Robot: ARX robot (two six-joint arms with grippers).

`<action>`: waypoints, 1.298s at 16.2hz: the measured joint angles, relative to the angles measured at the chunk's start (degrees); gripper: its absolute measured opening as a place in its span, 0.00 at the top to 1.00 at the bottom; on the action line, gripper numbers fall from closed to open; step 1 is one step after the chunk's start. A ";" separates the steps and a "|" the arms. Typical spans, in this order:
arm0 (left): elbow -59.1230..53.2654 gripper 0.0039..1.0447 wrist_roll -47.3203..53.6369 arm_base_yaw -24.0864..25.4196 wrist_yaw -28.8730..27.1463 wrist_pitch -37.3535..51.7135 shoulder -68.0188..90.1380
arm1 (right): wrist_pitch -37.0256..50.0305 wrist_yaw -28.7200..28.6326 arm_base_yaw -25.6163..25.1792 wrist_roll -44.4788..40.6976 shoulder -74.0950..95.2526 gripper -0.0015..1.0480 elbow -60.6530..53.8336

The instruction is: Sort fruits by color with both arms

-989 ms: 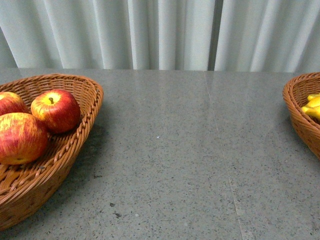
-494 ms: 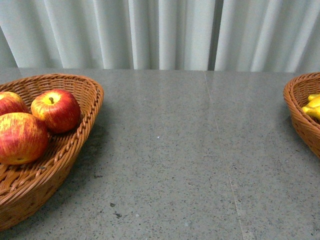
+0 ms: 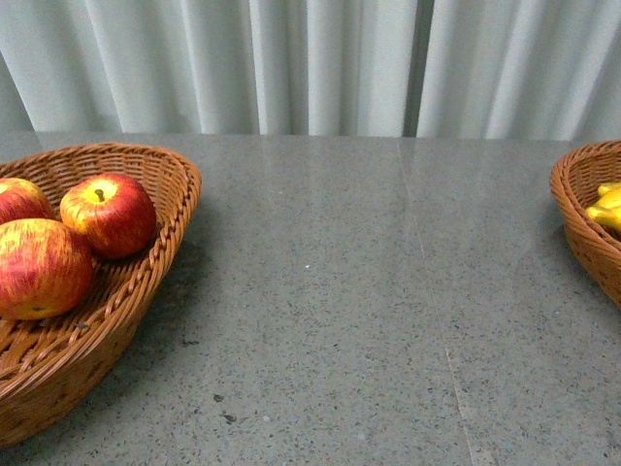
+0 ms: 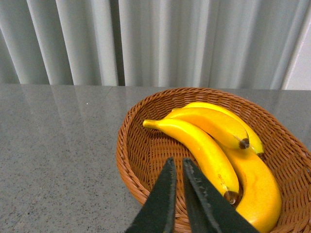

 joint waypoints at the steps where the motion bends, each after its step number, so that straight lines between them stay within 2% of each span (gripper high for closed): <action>1: 0.00 0.06 0.00 0.00 -0.02 0.00 0.00 | 0.00 0.00 0.00 0.00 0.00 0.83 0.00; 8: 0.00 0.06 0.00 0.00 0.00 0.00 0.00 | 0.00 0.00 0.00 0.02 0.00 0.05 0.00; 9: 0.00 0.06 0.00 0.00 0.00 0.00 0.00 | 0.00 0.00 0.00 0.00 0.00 0.07 0.00; 21: -0.02 0.06 0.00 0.00 0.00 0.00 0.00 | 0.00 0.02 0.00 0.00 0.00 0.06 0.00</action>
